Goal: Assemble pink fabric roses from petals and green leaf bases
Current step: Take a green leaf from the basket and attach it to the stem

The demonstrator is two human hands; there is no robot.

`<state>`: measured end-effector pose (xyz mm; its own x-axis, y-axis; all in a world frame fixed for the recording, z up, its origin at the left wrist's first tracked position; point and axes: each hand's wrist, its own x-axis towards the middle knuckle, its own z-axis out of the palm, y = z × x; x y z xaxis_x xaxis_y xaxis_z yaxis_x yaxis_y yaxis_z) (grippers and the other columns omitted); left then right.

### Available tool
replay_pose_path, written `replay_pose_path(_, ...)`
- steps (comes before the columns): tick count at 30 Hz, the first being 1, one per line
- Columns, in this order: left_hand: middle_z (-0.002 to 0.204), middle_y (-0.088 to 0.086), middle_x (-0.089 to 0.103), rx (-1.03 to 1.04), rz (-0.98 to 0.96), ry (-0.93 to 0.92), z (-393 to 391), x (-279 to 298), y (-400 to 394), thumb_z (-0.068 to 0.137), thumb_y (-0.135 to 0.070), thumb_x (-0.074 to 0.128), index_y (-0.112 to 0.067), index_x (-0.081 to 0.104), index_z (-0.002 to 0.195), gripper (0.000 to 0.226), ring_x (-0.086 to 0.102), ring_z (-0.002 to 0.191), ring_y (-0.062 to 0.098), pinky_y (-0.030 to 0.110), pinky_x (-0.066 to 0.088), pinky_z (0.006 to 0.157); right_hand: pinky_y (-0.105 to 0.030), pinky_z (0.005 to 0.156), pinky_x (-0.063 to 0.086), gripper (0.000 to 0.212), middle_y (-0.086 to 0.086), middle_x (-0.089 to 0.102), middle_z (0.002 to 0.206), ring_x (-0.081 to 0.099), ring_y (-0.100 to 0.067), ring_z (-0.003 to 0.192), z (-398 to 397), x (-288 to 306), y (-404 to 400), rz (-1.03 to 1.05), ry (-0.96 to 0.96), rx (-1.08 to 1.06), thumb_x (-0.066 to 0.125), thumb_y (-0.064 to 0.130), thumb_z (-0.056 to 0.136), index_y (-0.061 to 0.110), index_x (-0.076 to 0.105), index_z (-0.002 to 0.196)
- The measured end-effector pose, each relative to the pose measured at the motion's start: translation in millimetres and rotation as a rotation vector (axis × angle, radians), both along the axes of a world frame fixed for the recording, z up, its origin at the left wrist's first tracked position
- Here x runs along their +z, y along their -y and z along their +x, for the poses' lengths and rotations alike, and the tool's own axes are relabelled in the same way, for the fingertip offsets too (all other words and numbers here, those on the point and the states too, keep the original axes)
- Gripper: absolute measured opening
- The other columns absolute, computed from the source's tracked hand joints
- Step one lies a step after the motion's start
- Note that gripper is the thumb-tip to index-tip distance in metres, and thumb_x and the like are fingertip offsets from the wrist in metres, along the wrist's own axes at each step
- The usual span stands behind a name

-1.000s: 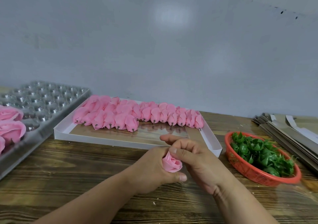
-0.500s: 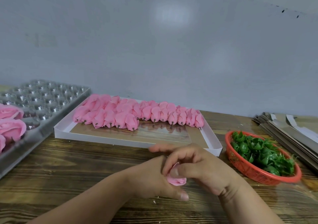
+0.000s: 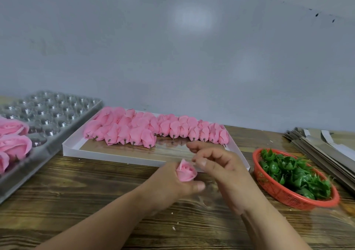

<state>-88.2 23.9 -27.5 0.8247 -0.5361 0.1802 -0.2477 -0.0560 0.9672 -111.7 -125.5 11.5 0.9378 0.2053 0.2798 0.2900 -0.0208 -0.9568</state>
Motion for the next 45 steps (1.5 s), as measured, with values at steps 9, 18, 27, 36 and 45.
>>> replay_pose_path(9,0.067,0.006,0.054,0.113,-0.053,-0.117,4.3,-3.2,0.7,0.082,0.003,0.063,-0.008,0.06,0.077,0.012,0.049,0.072,0.024,0.042,0.043,0.073,-0.005,0.089,0.038,0.02,0.014,0.057,0.117,0.045,0.01,0.114,-2.2,-17.0,-12.2,-0.432,0.483,-0.24,0.077,0.004,0.071,0.016,0.071,0.087)
replay_pose_path(18,0.063,0.009,0.041,0.05,-0.112,-0.104,-0.3,1.4,4.5,0.082,-0.002,0.052,-0.004,0.054,0.073,0.009,0.036,0.058,0.015,0.026,0.034,0.053,-0.022,0.087,0.043,0.011,-0.004,0.064,0.106,0.052,-0.006,0.105,-1.1,-18.3,-17.5,-0.576,0.891,-0.393,0.071,-0.004,0.07,0.005,0.066,0.072)
replay_pose_path(27,0.072,-0.005,0.063,-0.01,-0.093,0.003,-1.5,2.7,5.8,0.081,-0.007,0.057,-0.02,0.065,0.072,0.018,0.06,0.074,0.008,0.023,0.049,0.066,-0.045,0.078,0.053,0.008,0.004,0.061,0.115,0.058,-0.012,0.106,-7.2,-16.9,-22.8,-0.493,0.665,-0.244,0.064,0.003,0.077,0.009,0.069,0.074)
replay_pose_path(36,0.06,-0.015,0.063,0.05,-0.145,-0.052,-3.0,3.8,4.2,0.091,-0.009,0.063,-0.031,0.067,0.061,0.038,0.058,0.059,-0.003,0.011,0.044,0.059,-0.028,0.084,0.047,0.015,0.001,0.069,0.096,0.063,-0.014,0.097,3.8,-13.5,-9.2,-0.061,0.311,-0.422,0.061,-0.002,0.073,0.012,0.067,0.075)
replay_pose_path(45,0.063,-0.014,0.062,0.386,0.025,0.209,-0.1,-0.9,7.2,0.076,-0.018,0.078,-0.023,0.056,0.071,0.023,0.051,0.058,-0.004,0.011,0.038,0.056,-0.024,0.074,0.048,0.019,-0.001,0.067,0.097,0.064,-0.008,0.089,3.1,-14.8,-16.9,-0.058,-0.027,-0.275,0.066,0.005,0.076,-0.001,0.065,0.059)
